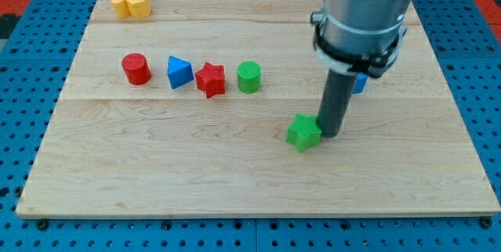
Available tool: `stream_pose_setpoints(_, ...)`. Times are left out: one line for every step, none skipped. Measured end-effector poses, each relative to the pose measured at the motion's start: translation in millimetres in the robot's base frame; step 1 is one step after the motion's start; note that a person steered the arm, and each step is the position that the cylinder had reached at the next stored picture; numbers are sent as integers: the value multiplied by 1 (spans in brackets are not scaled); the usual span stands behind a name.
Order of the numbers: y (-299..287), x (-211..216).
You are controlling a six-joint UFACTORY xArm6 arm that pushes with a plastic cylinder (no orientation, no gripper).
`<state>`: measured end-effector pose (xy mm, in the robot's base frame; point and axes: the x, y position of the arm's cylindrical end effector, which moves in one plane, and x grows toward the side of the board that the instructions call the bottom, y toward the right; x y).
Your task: Push the green star to the bottom center
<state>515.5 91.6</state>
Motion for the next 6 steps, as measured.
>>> stream_pose_setpoints(8, 1)
stream_pose_setpoints(22, -3)
stream_pose_setpoints(0, 0)
stream_pose_setpoints(25, -9)
stream_pose_setpoints(13, -27)
stream_pose_setpoints(-36, -18)
